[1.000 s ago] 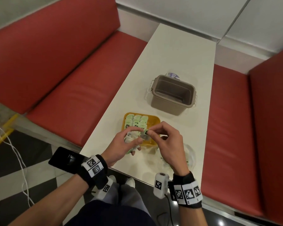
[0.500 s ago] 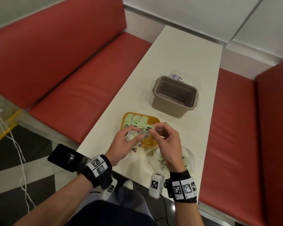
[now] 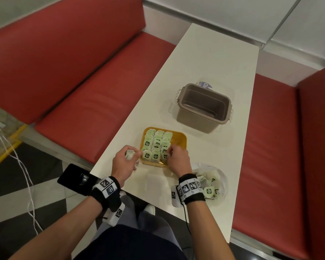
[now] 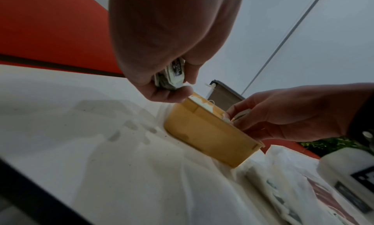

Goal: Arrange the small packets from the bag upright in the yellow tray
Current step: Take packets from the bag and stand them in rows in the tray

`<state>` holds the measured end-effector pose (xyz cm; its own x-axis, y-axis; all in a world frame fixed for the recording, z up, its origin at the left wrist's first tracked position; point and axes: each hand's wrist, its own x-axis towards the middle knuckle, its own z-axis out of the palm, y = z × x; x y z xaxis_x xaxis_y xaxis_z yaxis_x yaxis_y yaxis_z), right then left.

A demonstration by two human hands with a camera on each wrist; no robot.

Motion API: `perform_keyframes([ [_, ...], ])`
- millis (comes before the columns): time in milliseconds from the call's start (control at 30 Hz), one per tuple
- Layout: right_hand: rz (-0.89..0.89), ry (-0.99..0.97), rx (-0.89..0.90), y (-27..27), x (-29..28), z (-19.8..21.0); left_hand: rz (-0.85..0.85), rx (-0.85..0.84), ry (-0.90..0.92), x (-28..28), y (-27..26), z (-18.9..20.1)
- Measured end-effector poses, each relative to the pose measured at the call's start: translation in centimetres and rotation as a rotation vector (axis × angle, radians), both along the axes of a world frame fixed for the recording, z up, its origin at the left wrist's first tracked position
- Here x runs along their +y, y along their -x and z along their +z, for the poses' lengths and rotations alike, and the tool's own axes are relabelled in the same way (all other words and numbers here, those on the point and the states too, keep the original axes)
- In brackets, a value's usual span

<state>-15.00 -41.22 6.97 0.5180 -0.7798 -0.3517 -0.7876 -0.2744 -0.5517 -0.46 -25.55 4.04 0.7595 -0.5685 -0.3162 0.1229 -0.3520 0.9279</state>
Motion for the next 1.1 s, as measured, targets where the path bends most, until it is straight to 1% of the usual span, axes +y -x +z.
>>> perform_keyframes([
  [100, -0.020, -0.006, 0.064, -0.8, 0.0, -1.0, -0.005, -0.012, -0.046, 0.2, -0.3, -0.7],
  [233, -0.080, 0.001, 0.020, -1.5, 0.0, -1.9, -0.036, -0.030, -0.077, 0.1, -0.4, -1.3],
  [300, -0.116, 0.033, -0.006, -1.6, 0.3, -2.4, -0.040, -0.030, -0.079, -0.1, -0.5, -1.4],
  [400, -0.162, 0.023, -0.026, -1.4, 0.8, -3.5, -0.054, -0.035, -0.073, -0.2, -0.6, -1.3],
  [567, -0.092, 0.039, 0.114, -1.9, 0.5, -4.1, -0.066, -0.042, -0.082, -0.3, -0.6, -1.4],
  [667, -0.066, 0.072, 0.155, -2.3, -0.1, -3.8, -0.071, -0.042, -0.084, -0.4, -0.8, -1.1],
  [867, -0.079, 0.140, 0.117, -2.5, 0.2, -4.3, -0.089, -0.060, -0.097, -0.7, -1.1, -0.3],
  [967, -0.128, 0.169, 0.097, -2.3, 0.3, -4.8, -0.100, -0.068, -0.104, -0.7, -1.1, 0.0],
  [1100, -0.145, 0.211, 0.079, -2.0, 0.5, -5.8, -0.097, -0.068, -0.116, -0.6, -1.2, 0.2],
])
